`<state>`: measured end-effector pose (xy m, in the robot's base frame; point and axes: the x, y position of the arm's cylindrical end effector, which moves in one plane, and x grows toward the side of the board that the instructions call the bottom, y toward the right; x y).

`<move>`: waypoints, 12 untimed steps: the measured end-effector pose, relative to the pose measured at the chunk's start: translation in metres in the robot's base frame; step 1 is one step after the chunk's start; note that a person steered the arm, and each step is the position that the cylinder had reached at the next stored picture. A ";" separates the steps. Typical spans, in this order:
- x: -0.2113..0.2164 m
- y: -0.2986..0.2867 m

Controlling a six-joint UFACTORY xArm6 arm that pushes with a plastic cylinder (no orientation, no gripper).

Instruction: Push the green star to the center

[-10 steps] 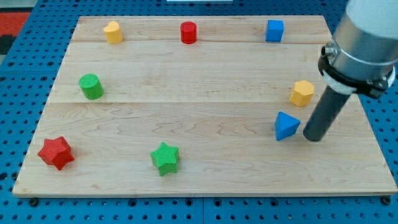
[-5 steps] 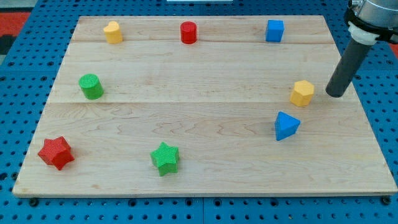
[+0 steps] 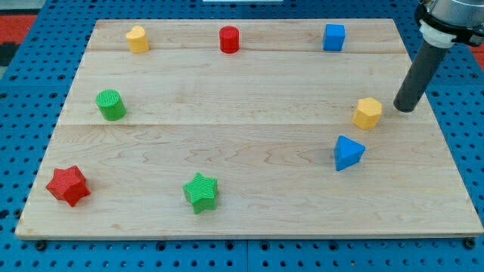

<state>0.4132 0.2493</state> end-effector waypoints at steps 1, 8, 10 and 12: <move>-0.004 0.005; 0.026 -0.021; 0.167 -0.052; 0.205 -0.217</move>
<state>0.6185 0.0328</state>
